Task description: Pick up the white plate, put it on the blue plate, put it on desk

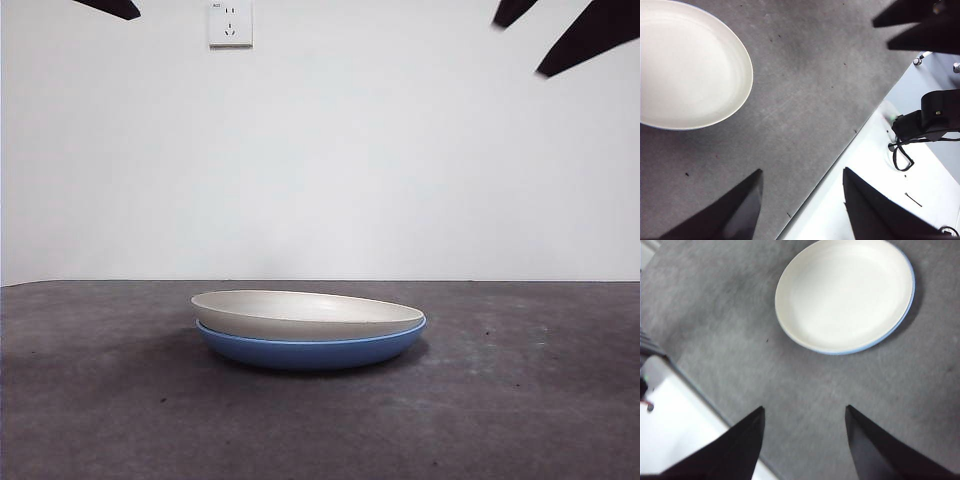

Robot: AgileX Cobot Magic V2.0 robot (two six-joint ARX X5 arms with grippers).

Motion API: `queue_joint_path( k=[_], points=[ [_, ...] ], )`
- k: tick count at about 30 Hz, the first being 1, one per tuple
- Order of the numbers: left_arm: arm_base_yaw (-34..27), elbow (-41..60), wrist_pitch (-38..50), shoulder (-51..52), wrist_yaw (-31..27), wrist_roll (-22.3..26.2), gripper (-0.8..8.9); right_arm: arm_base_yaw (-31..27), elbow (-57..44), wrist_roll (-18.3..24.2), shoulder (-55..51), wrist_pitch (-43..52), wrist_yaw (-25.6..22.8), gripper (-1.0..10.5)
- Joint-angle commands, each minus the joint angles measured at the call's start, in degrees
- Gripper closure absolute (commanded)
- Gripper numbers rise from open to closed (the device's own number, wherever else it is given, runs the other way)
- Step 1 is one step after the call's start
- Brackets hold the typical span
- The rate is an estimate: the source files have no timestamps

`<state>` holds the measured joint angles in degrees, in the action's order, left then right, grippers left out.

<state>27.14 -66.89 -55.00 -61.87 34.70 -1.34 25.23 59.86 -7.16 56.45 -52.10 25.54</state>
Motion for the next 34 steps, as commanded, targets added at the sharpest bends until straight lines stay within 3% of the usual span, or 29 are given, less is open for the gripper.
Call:
queue_joint_path(
  k=[1, 17, 19, 22, 34],
  points=[
    [0.31, -0.74, 0.61, -0.31, 0.26, 0.74, 5.61, 0.94, 1.01, 1.9, -1.44, -2.36, 0.15, 6.9],
    [0.31, -0.74, 0.59, -0.31, 0.26, 0.74, 5.71, 1.64, 1.01, 2.01, -2.89, -3.54, 0.11, 6.9],
    [0.31, -0.74, 0.59, -0.31, 0.26, 0.74, 6.23, 1.64, 1.01, 2.03, -2.89, -3.67, 0.11, 7.1],
    [0.31, -0.74, 0.7, -0.31, 0.26, 0.74, 8.12, 1.64, 1.01, 2.1, -2.89, -3.93, 0.04, 9.5],
    [0.31, -0.76, 0.66, -0.31, 0.26, 0.72, 8.03, 1.64, 1.01, 2.82, -2.97, -3.52, -0.02, 9.4]
  ],
)
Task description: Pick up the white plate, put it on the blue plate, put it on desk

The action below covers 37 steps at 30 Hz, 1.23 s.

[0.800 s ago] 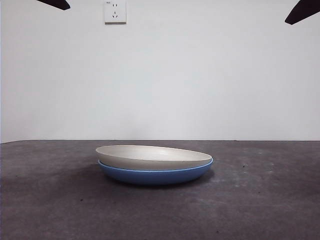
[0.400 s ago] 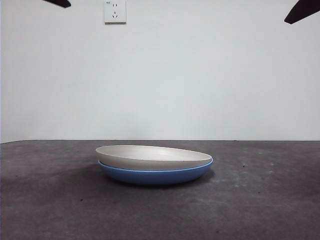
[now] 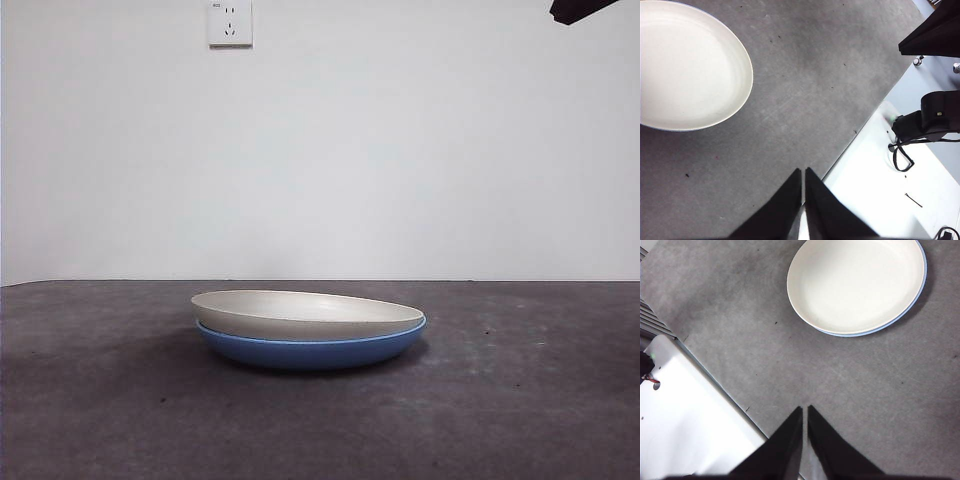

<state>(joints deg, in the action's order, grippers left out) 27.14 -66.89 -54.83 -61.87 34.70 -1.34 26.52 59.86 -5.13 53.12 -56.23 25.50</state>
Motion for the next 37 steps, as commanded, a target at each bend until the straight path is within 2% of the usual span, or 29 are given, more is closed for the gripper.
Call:
queue_joint_path(
  k=[1, 18, 22, 27, 31, 34, 37],
  points=[
    [0.31, -0.76, 0.48, -0.31, 0.26, 0.72, 8.03, 0.35, 1.01, 0.79, 0.33, 0.61, 0.02, 9.4],
    [0.28, -0.76, 0.52, 0.04, 0.26, 0.79, 8.03, 0.35, 1.01, 0.79, 0.33, 0.61, 0.02, 9.4],
    [-2.62, -0.76, 1.9, 2.75, -1.16, 3.74, 8.03, 0.35, 1.01, 0.79, 0.33, 0.61, 0.02, 9.4],
    [-11.96, 0.46, 19.63, 10.36, -3.32, 7.21, 8.03, 0.35, 1.01, 0.79, 0.33, 0.61, 0.02, 9.4],
    [-20.2, 5.55, 36.2, 18.08, -6.25, 7.32, 8.03, 0.35, 1.01, 0.81, 0.33, 0.63, 0.02, 9.4],
    [-25.29, 12.15, 46.05, 24.44, -14.45, 7.32, 8.03, 0.35, 1.01, 0.81, 0.33, 0.61, 0.04, 9.4],
    [-28.5, 19.85, 51.39, 30.53, -23.23, 7.32, 8.03, 0.35, 1.01, 0.81, 0.33, 0.63, 0.02, 9.4]
  ],
)
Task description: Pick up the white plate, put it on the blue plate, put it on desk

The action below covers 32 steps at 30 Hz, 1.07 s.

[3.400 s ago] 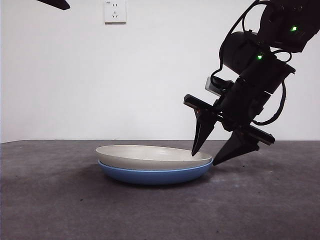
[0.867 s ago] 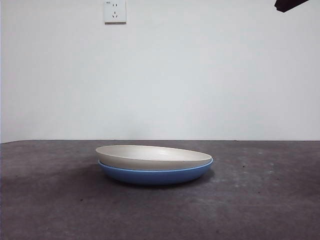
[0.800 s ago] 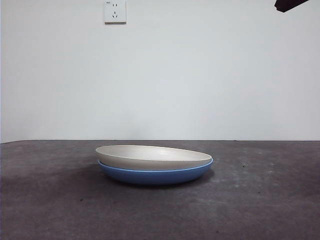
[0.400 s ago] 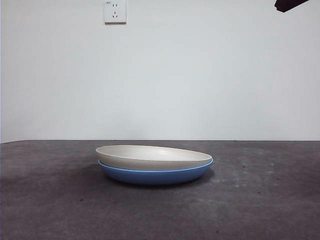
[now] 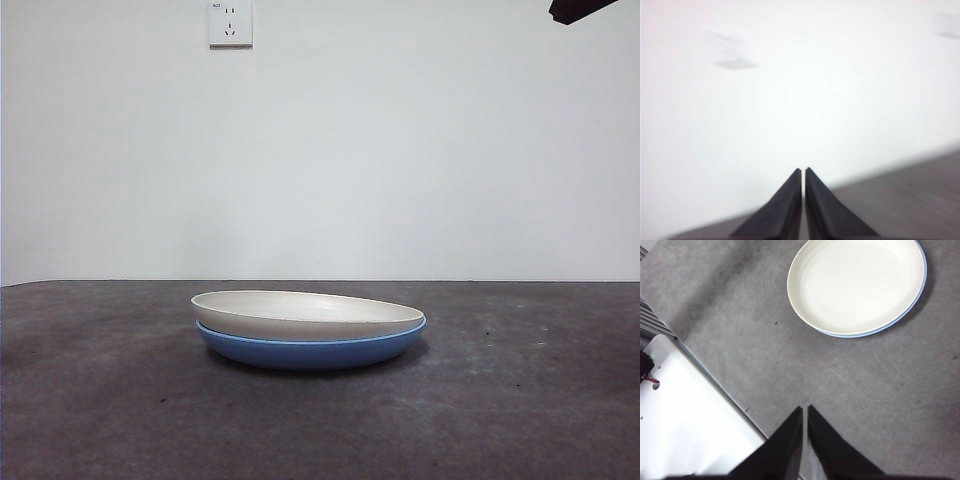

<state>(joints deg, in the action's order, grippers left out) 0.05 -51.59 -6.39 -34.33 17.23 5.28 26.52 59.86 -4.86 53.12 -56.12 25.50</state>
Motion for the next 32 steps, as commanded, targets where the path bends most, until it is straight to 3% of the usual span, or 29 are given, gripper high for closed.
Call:
queue_joint_path(
  k=[1, 5, 16, 32],
  points=[
    [-2.14, 6.93, 3.89, 4.74, -7.96, 0.68, 8.03, 0.35, 1.01, 0.55, 0.33, 0.52, 0.02, 9.4],
    [-4.52, 18.27, 6.23, 12.11, -14.95, 0.7, 8.03, 0.35, 1.01, 0.55, 0.33, 0.52, 0.04, 9.4],
    [-6.51, 40.48, 6.14, 26.91, -15.78, -0.24, 8.03, 0.35, 1.01, 0.55, 0.33, 0.52, 0.04, 9.4],
    [-6.51, 50.95, 1.51, 34.16, -15.8, -0.37, 8.03, 0.35, 1.01, 0.55, 0.33, 0.52, 0.04, 9.4]
  ],
)
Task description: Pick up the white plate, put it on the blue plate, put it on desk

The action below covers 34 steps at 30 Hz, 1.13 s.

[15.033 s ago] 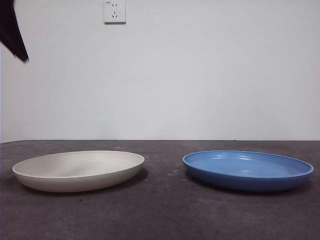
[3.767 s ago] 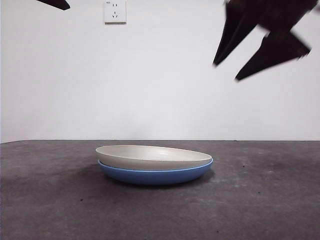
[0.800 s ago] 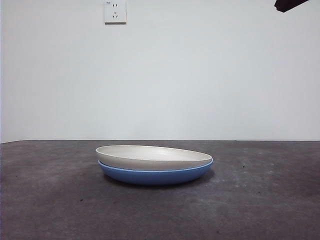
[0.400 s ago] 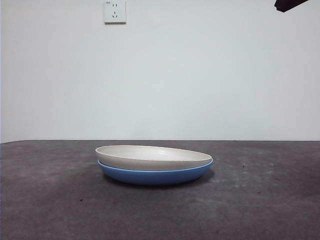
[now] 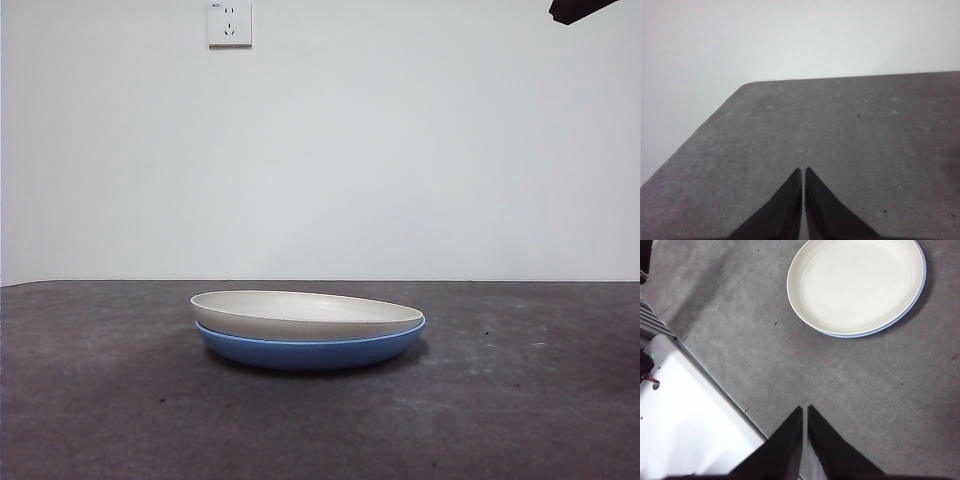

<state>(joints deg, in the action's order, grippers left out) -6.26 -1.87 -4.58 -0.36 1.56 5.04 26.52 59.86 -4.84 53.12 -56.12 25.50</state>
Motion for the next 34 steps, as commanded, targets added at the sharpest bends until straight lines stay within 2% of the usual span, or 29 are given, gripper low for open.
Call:
queue_joint_path(
  k=[1, 6, 9, 34],
  points=[
    [-0.2, 1.22, -1.38, 0.2, -0.11, -0.2, 8.03, 0.35, 1.01, 0.52, 0.33, 0.55, 0.04, 9.4],
    [-0.2, 1.2, -6.49, 0.17, -0.11, -0.7, 8.03, 0.35, 1.01, 0.55, 0.33, 0.55, 0.02, 9.4],
    [-0.2, 1.18, -6.21, 0.2, -0.11, -3.3, 8.03, 0.35, 1.01, 0.55, 0.33, 0.55, 0.04, 9.4],
    [-0.2, 1.18, -6.19, 0.2, -0.11, -3.17, 8.03, 0.35, 1.01, 0.9, 0.33, 0.59, 0.02, 9.4]
  ],
)
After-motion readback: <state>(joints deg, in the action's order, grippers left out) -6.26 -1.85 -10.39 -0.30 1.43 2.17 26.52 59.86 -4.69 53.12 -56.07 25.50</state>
